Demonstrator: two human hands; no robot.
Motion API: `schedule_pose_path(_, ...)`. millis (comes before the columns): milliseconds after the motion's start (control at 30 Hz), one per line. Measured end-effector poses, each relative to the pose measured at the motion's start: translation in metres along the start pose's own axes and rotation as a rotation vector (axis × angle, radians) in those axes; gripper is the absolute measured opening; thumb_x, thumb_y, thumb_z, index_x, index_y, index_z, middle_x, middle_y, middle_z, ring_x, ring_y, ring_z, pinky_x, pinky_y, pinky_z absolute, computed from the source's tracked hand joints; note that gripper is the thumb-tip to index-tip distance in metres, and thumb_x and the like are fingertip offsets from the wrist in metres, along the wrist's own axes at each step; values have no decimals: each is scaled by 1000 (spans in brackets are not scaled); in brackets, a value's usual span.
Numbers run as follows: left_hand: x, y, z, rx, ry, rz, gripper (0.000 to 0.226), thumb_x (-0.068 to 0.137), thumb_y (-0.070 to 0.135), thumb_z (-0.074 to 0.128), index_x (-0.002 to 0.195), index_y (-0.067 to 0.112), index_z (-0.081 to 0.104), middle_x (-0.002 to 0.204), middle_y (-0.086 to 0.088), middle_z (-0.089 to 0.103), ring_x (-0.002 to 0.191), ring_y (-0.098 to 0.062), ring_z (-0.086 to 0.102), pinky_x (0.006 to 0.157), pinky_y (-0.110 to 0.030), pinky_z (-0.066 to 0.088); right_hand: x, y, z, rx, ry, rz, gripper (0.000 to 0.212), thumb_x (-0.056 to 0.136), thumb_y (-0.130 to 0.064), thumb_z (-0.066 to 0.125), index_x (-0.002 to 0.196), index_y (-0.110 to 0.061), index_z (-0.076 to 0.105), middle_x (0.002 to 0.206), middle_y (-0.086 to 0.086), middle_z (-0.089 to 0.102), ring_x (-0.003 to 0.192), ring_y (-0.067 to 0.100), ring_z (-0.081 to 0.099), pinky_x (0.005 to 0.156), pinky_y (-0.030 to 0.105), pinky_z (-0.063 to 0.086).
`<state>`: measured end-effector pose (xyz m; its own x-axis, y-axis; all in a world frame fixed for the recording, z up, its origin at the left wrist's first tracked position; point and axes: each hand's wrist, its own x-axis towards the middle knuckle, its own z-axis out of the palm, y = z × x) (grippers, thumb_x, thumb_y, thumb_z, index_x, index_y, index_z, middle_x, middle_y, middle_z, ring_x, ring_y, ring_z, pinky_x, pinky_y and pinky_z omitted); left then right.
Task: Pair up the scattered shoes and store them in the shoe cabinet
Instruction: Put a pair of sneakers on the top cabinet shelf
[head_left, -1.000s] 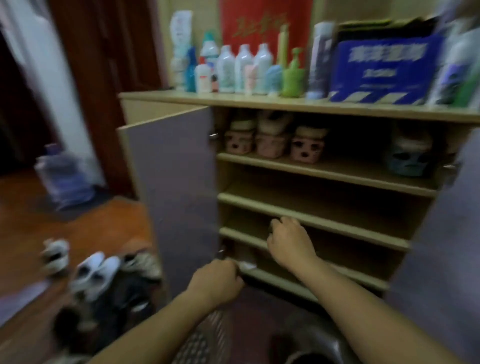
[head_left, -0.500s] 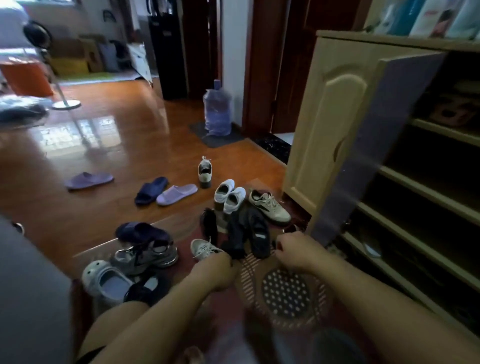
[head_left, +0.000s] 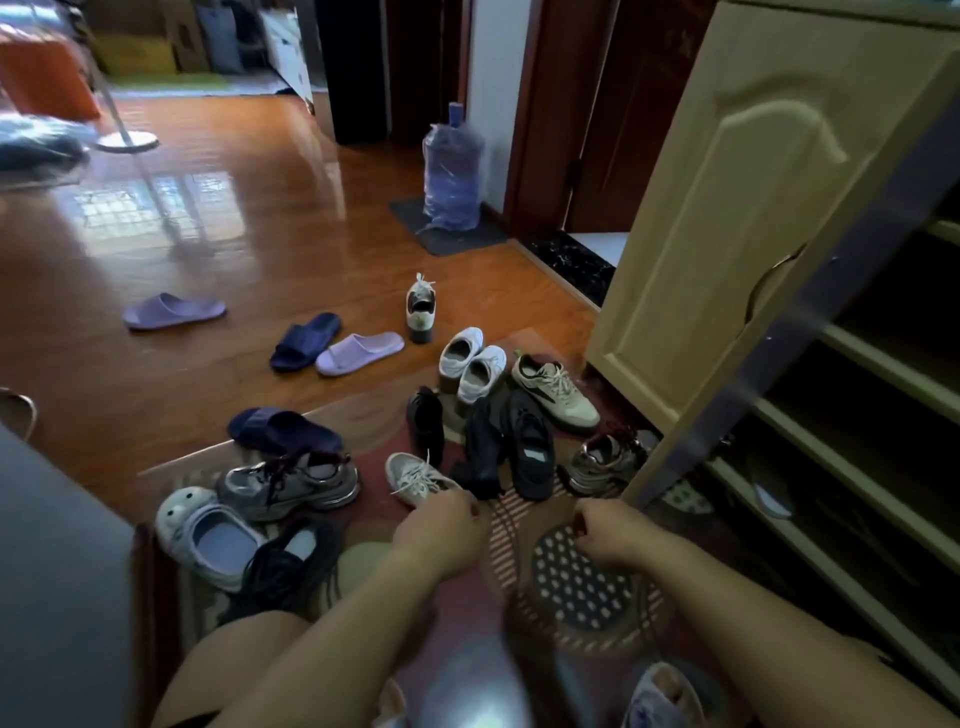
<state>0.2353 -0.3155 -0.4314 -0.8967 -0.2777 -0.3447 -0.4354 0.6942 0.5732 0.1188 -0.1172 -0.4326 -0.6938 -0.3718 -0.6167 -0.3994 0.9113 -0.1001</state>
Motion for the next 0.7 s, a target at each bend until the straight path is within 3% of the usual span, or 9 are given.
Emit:
schedule_pose_path(67,2,7,6,31,15,4,30,96,35,49,106,14,69,113,-14,70,103,-35,65,85,-38,52,9,4,1,-7,-7,-23,12,92,-16,49,100,-25,51,99,0,53,79,16,51,59,28,41)
schedule_pose_path(167,3,15,4,59,31,-20,32,95,35,46,112,17,66,118,-13,69,108,-35,64,86,-37,51,36,1,-7,60,55,-70,40,90,-14,56,130,-20,54,127,6,55,105,24,58,83,33,52)
schedule_pose_path(233,3,22,-7,69,-6,12,27,94,35,47,100,16,66,108,-11,69,103,-36,63,80,-37,51,49,-10,-20,95,132,-66,30,88,-14,60,117,-17,63,118,9,64,105,26,62,87,36,54)
schedule_pose_path(300,2,21,-30,66,-23,7,26,90,36,49,74,18,59,82,-6,64,84,-36,60,65,-35,45,67,-33,-29,126,169,-96,7,87,-18,64,89,-13,68,96,13,70,88,26,66,70,31,53)
schedule_pose_path(367,6,25,-54,57,-18,-12,31,88,34,52,63,17,54,69,-5,57,73,-33,56,59,-34,40,75,-49,-39,180,182,-105,26,90,-26,67,70,-11,61,77,17,67,68,27,62,53,28,41)
schedule_pose_path(433,14,23,-77,63,-38,-22,31,91,32,55,68,12,60,72,-9,61,72,-31,58,60,-35,45,85,-69,-45,233,199,-102,40,96,-35,63,66,-11,52,70,20,59,63,27,52,54,30,36)
schedule_pose_path(533,41,5,-96,71,-84,-28,35,94,29,56,67,8,59,69,-9,58,68,-27,54,60,-33,43,103,-101,-48,304,217,-121,51,100,-45,51,63,-11,44,64,11,47,60,27,47,53,33,33)
schedule_pose_path(700,99,-78,-66,203,-180,-97,31,97,28,52,87,3,67,97,-16,67,91,-33,63,79,-38,52,158,-127,-32,234,220,-115,49,100,-46,45,66,-11,52,70,9,57,63,27,55,52,33,36)
